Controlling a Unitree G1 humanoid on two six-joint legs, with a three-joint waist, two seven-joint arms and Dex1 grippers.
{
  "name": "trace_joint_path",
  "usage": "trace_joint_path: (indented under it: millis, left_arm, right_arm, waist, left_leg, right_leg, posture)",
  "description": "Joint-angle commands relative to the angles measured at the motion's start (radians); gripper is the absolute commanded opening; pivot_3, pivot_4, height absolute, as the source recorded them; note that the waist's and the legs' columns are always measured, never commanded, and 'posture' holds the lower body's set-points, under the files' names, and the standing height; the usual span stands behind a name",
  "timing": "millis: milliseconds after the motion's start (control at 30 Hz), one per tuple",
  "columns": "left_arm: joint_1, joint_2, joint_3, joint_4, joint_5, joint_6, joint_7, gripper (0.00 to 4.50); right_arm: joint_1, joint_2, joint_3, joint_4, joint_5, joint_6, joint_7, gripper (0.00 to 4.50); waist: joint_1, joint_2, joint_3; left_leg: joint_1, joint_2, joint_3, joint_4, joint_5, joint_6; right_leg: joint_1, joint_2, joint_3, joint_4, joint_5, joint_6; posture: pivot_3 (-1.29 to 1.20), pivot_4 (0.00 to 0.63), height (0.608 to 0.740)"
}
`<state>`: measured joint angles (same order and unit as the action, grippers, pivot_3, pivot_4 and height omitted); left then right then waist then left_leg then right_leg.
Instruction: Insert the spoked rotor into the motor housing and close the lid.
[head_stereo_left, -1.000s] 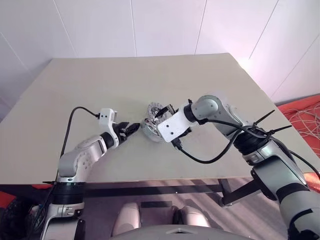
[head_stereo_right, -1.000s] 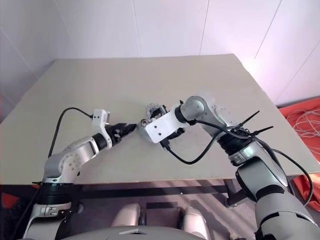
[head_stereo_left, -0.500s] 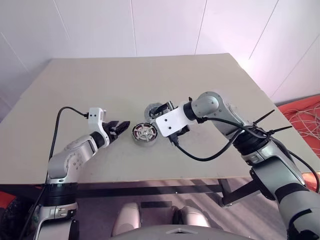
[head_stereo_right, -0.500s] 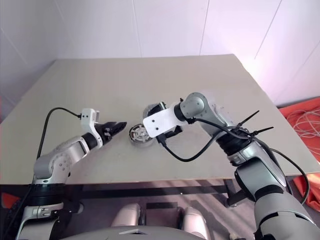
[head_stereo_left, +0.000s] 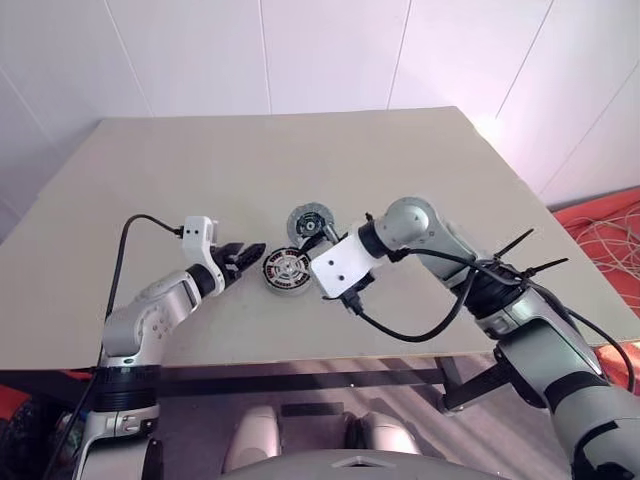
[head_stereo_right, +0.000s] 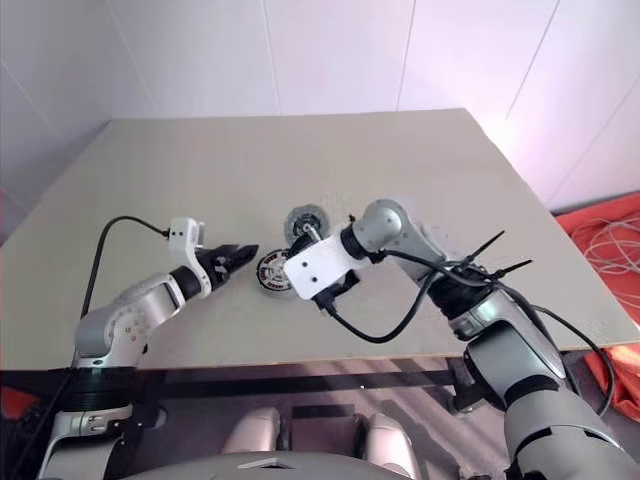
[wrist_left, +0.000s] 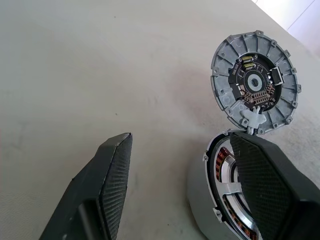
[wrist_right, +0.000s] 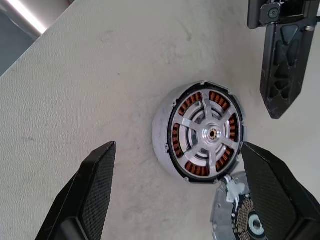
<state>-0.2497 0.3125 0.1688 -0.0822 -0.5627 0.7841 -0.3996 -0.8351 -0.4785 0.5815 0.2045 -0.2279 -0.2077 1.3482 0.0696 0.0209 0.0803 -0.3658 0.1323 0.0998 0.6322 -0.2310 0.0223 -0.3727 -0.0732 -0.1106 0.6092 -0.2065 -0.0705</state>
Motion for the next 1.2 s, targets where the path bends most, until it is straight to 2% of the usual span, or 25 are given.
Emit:
trace_joint_path:
  millis: [33, 300, 667, 1200]
  left_arm:
    - [-0.017, 0.002, 0.011, -0.025, 0.002, -0.020, 0.003, 3.31]
    - [-0.011, -0.012, 0.007, -0.033, 0.002, -0.026, 0.012, 3.31]
    - [0.001, -0.031, 0.007, -0.044, 0.003, -0.034, 0.025, 3.31]
    - [-0.007, -0.031, 0.005, -0.029, 0.003, -0.046, 0.027, 3.31]
  right_arm:
    - [-0.047, 0.018, 0.013, 0.036, -0.011, -0.037, 0.010, 4.48]
    - [-0.118, 0.053, 0.062, 0.159, -0.037, -0.127, 0.062, 4.48]
    - [-0.195, 0.131, 0.101, 0.386, -0.110, -0.227, 0.045, 4.48]
    - [-0.146, 0.120, 0.115, 0.314, -0.133, -0.250, 0.081, 4.48]
  waist:
    - [0.000, 0.000, 0.000]
    - [-0.001, 0.000, 0.000]
    - [-0.001, -0.001, 0.000]
    - [-0.001, -0.001, 0.000]
  left_leg:
    - [0.000, 0.000, 0.000, 0.000, 0.000, 0.000]
    - [0.000, 0.000, 0.000, 0.000, 0.000, 0.000]
    - [-0.001, 0.000, 0.000, 0.000, -0.001, -0.002]
    - [-0.001, 0.000, 0.000, 0.000, -0.001, -0.002]
  right_leg:
    - [0.000, 0.000, 0.000, 0.000, 0.000, 0.000]
    - [0.000, 0.000, 0.000, 0.000, 0.000, 0.000]
    - [-0.001, 0.000, 0.000, 0.000, 0.000, 0.000]
    - [-0.001, 0.000, 0.000, 0.000, 0.000, 0.000]
  posture:
    - [0.00, 0.000, 0.740]
    - [0.00, 0.000, 0.740]
    - [0.00, 0.000, 0.740]
    - [0.00, 0.000, 0.740]
